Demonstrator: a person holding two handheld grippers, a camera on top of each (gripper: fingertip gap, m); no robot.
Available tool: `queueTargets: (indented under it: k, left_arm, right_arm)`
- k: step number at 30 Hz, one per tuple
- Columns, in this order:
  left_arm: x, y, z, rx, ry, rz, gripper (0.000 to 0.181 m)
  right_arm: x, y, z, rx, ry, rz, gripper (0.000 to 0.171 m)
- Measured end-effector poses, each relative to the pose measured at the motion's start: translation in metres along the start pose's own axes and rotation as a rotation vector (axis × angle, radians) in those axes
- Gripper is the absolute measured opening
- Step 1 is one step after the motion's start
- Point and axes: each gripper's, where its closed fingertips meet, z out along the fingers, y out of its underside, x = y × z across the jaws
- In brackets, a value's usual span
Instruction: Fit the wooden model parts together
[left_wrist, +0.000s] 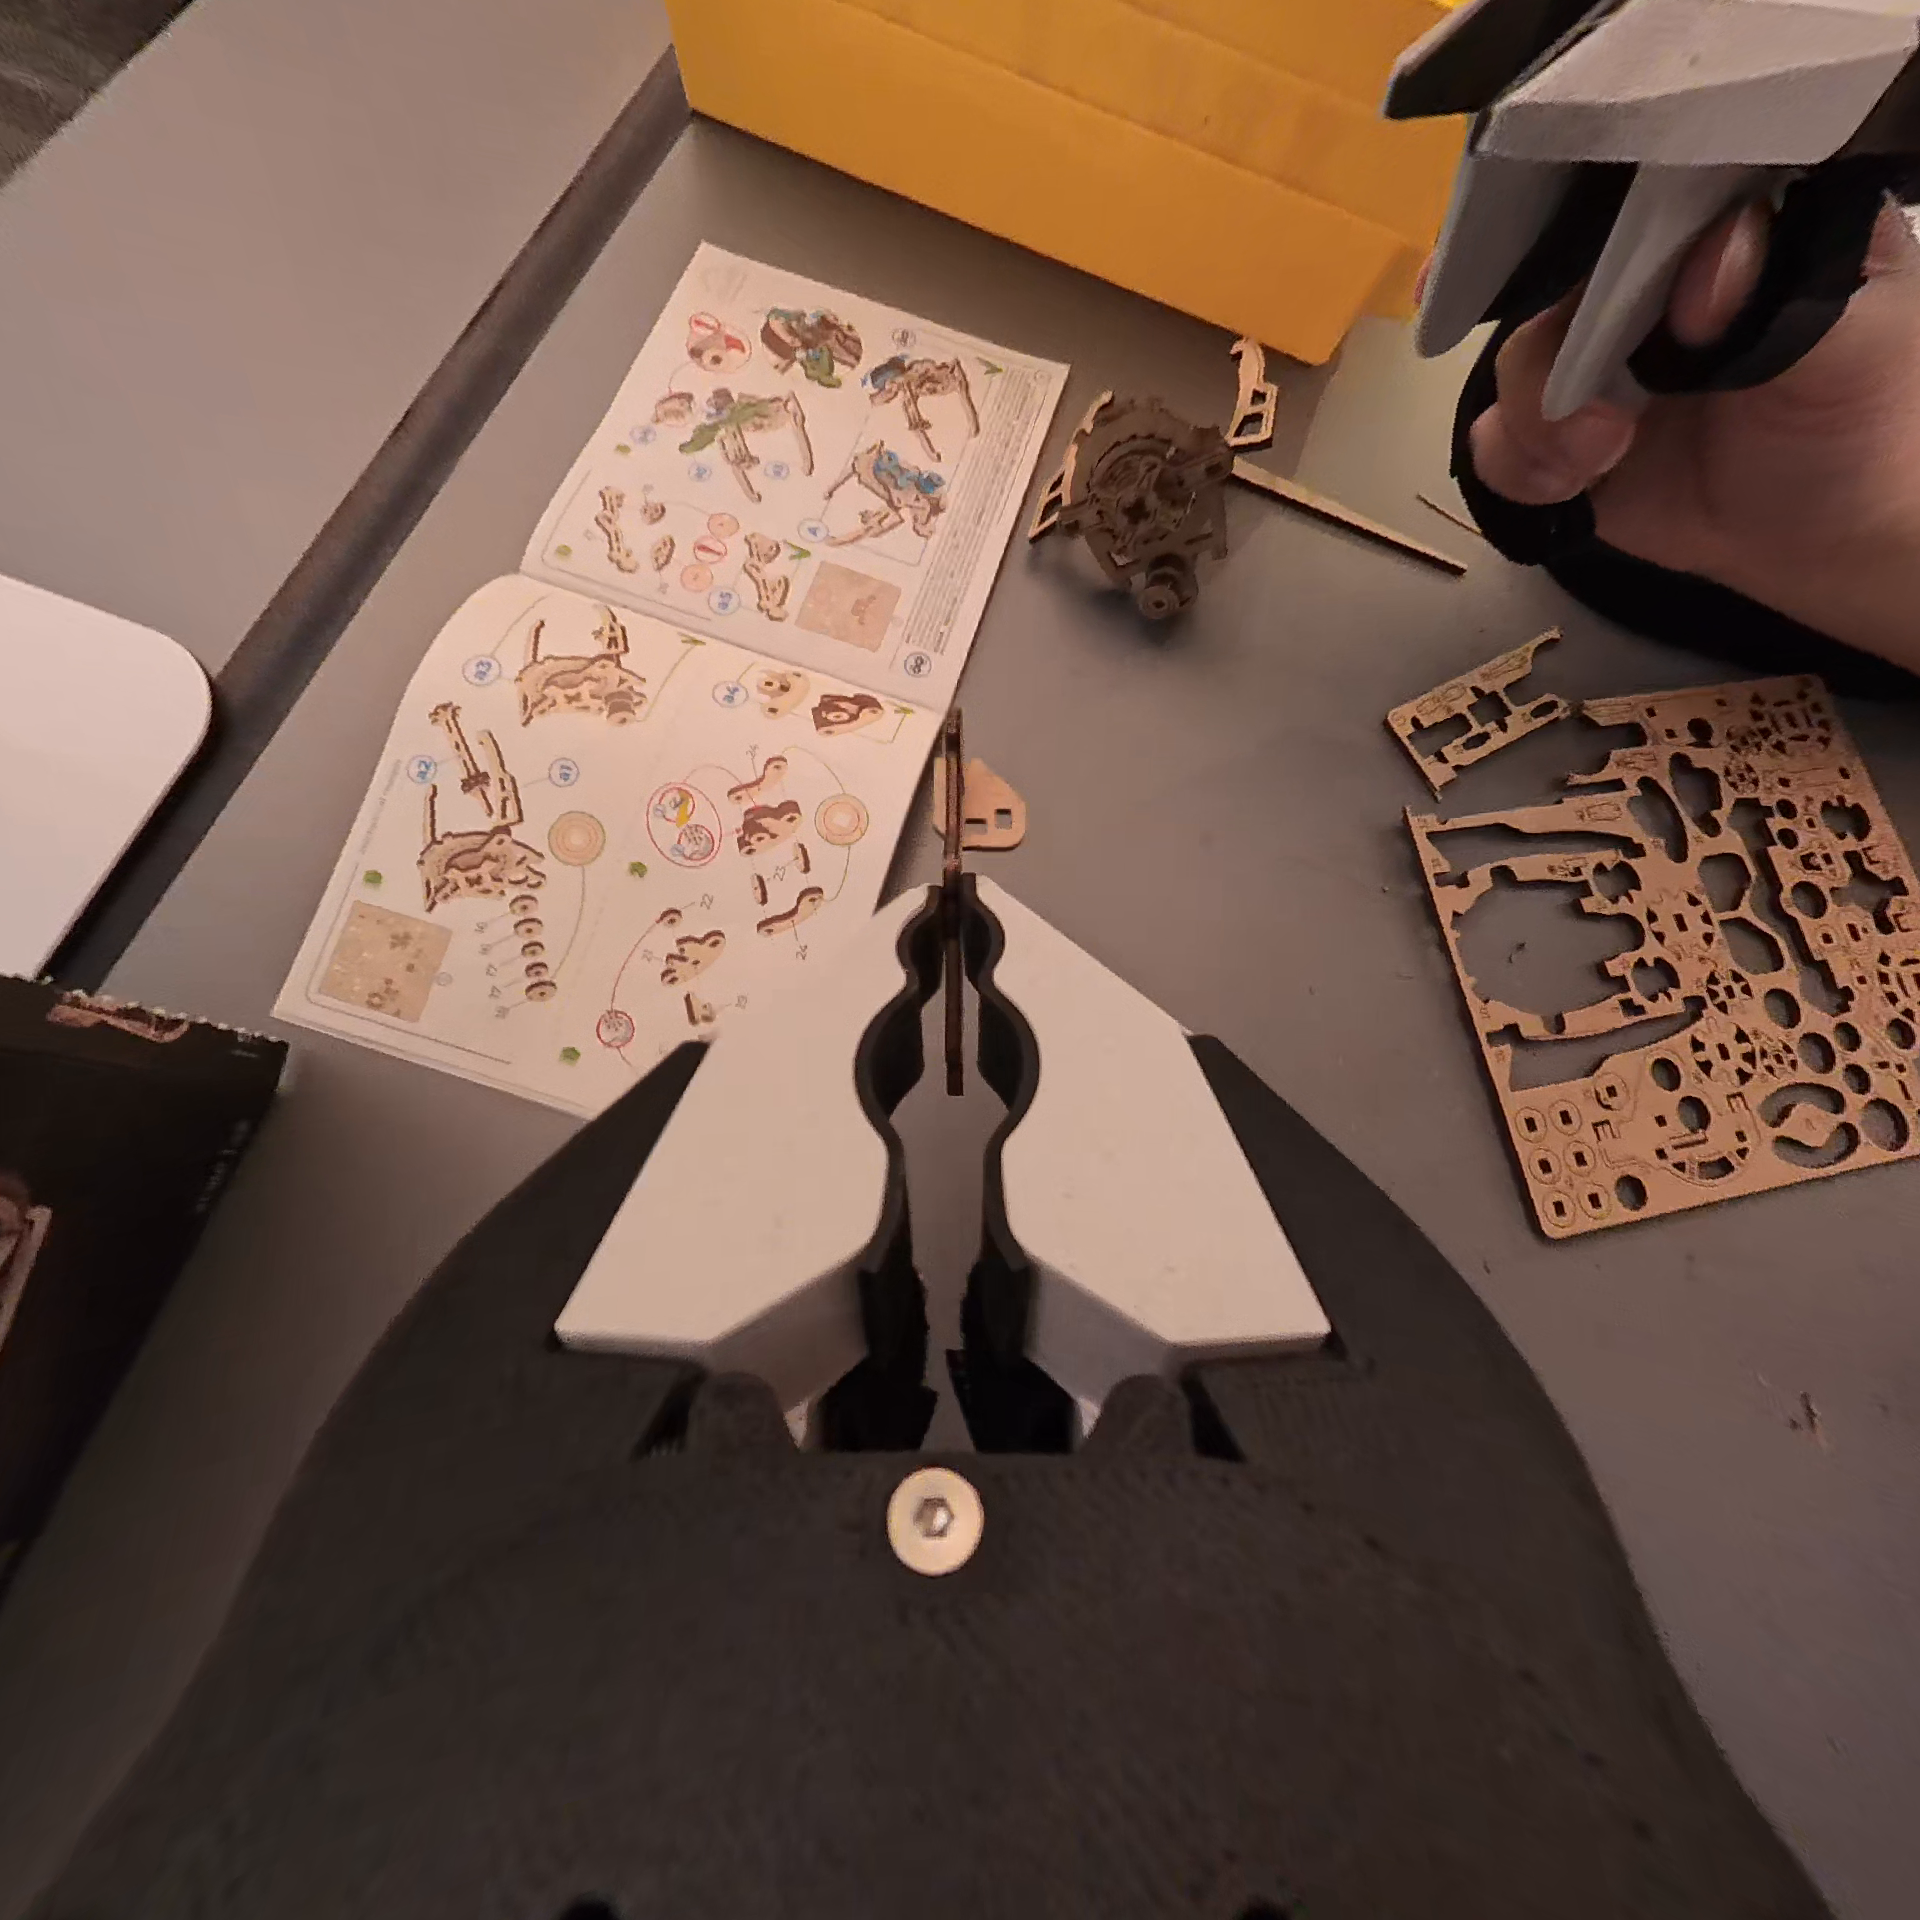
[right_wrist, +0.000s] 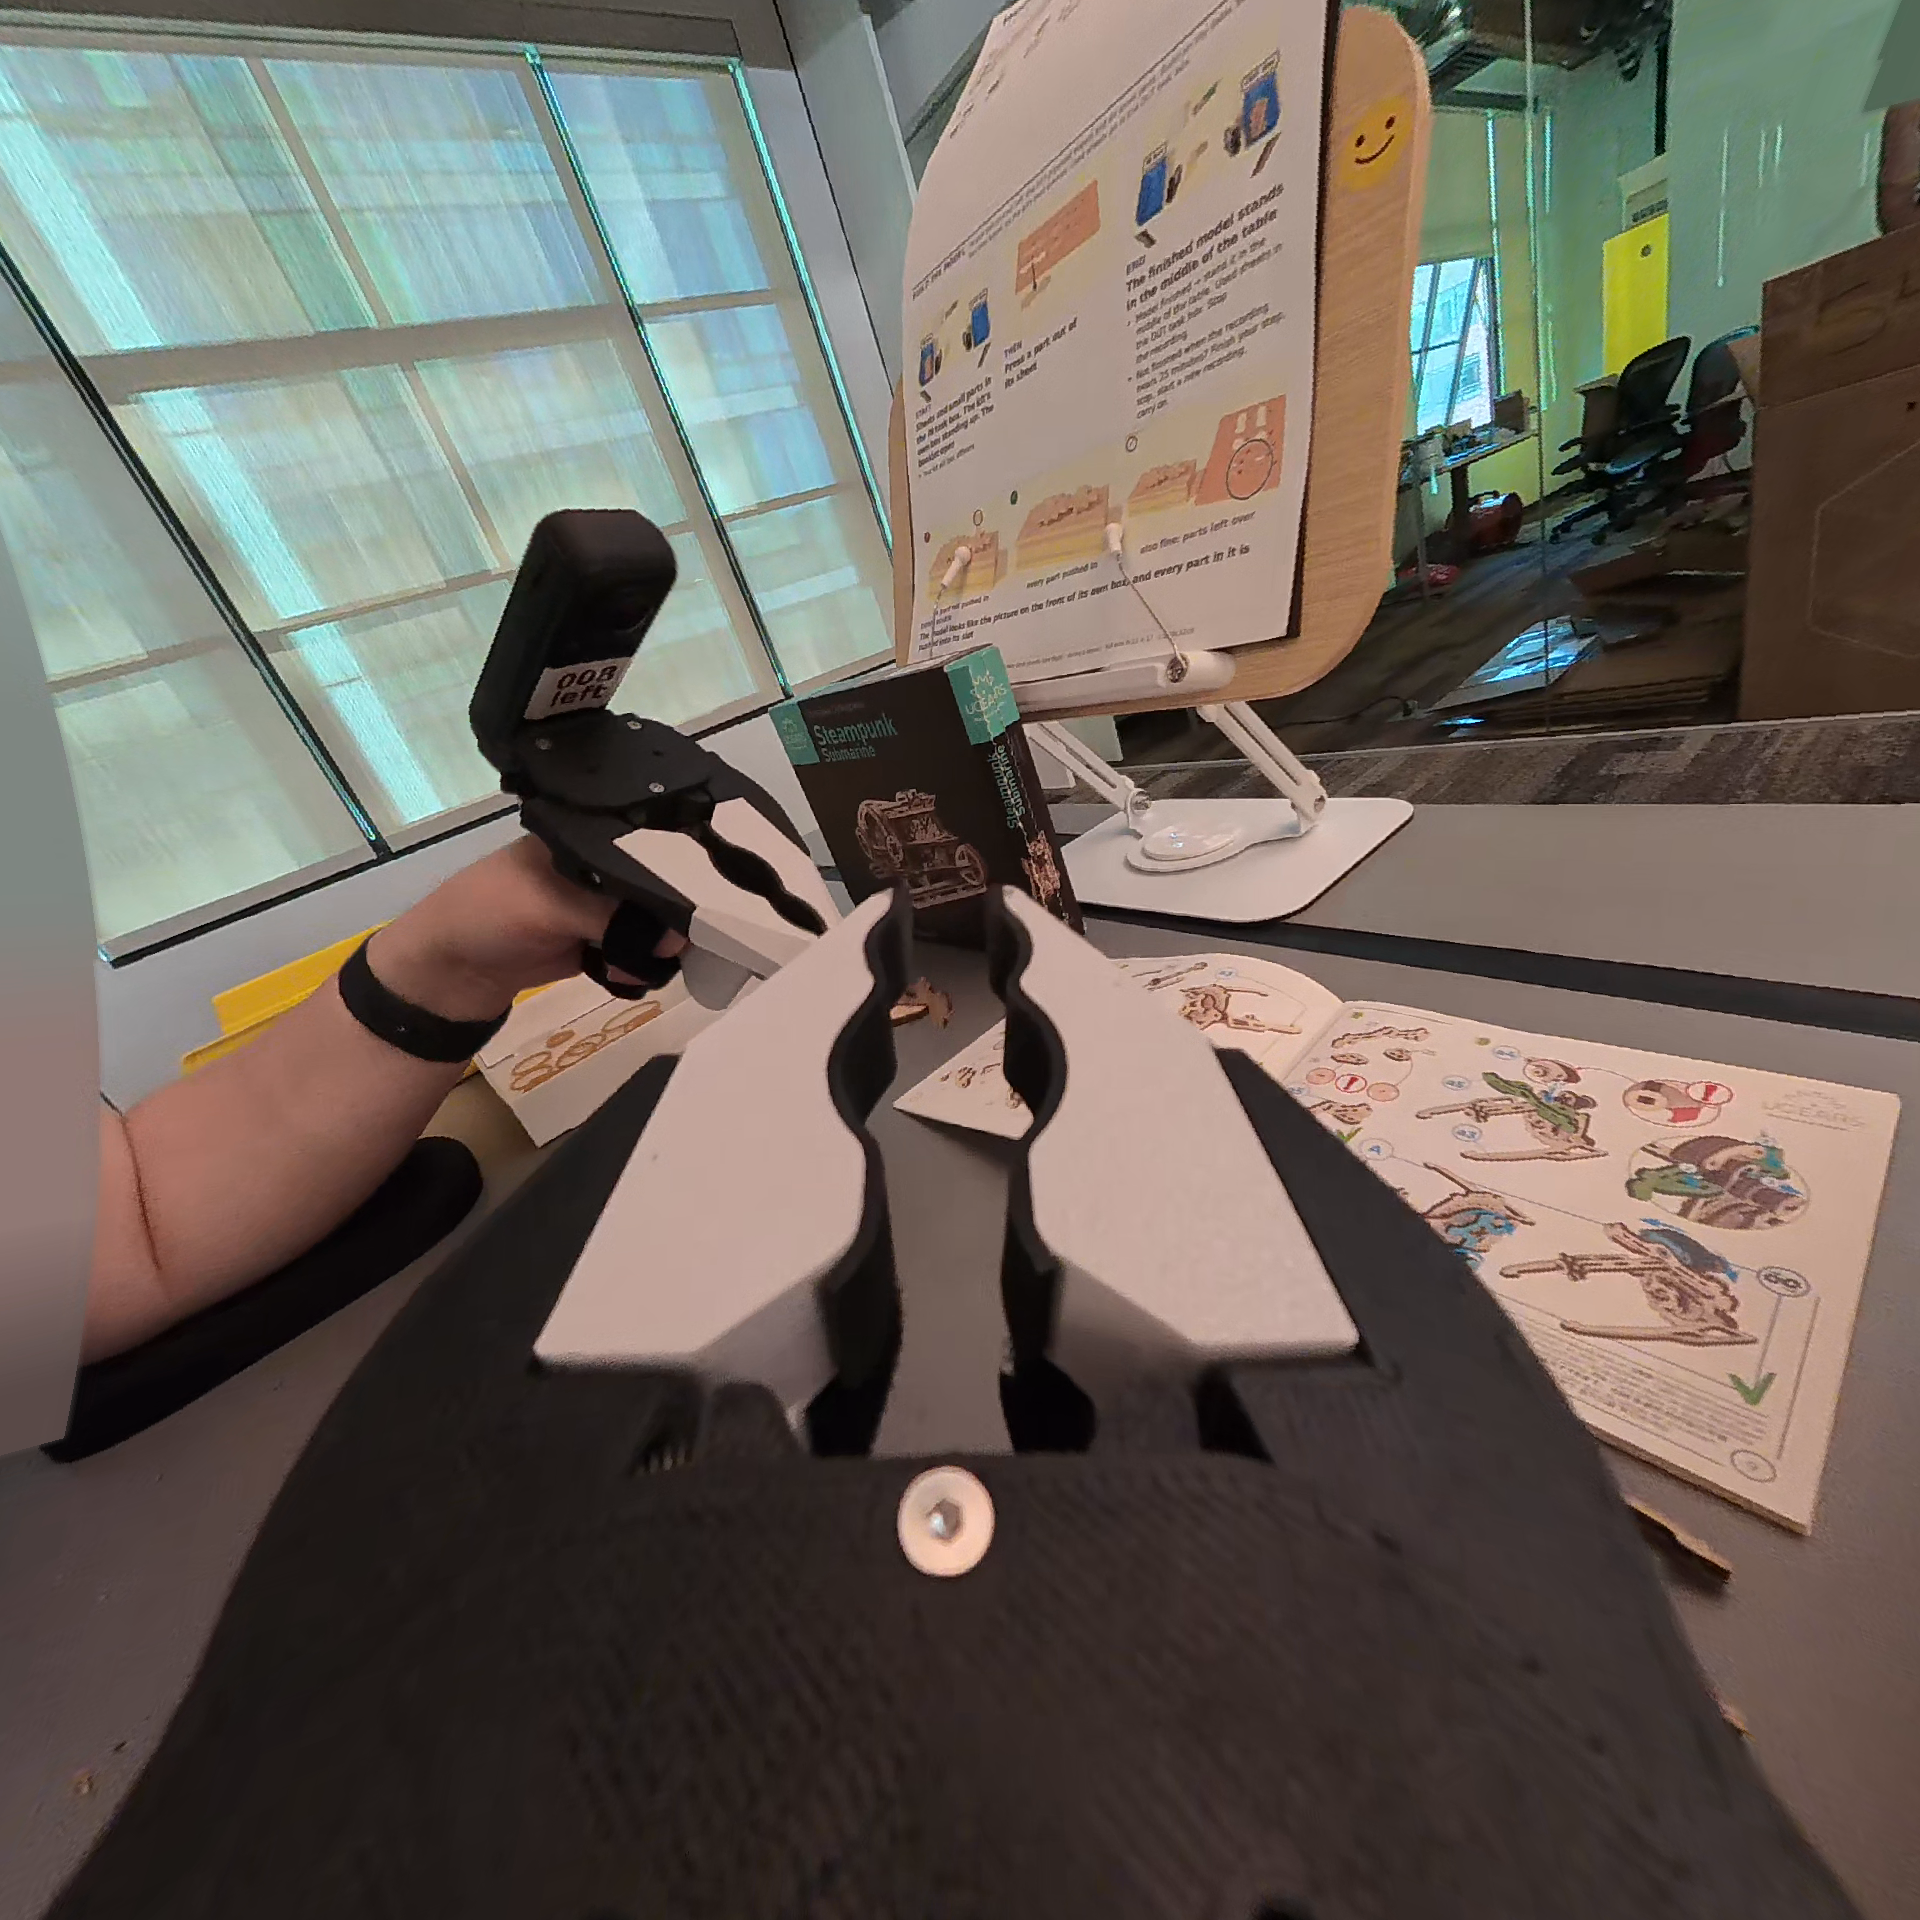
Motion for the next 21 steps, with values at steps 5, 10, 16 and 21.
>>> queueTargets:
  k: [5, 10, 16, 21]
  left_arm:
    - [0.0007, -0.0063, 0.0031, 0.037, -0.041, 0.057, 0.0]
    - [0.0031, -0.0043, 0.0082, 0.025, -0.05, 0.075, 0.0]
    - [0.0009, -0.0033, 0.0097, 0.021, -0.073, 0.091, 0.0]
    - [0.0013, -0.0086, 0.0085, 0.05, -0.099, 0.142, 0.0]
  right_arm:
    - [0.0036, -0.0009, -0.0014, 0.01, 0.008, 0.015, 0.012]
    - [0.005, -0.0014, -0.0019, 0.016, 0.01, 0.027, 0.011]
    - [0.0042, 0.0003, -0.0012, 0.01, 0.008, 0.027, 0.012]
    - [0.0042, 0.0023, -0.0005, 0.002, 0.008, 0.028, 0.012]
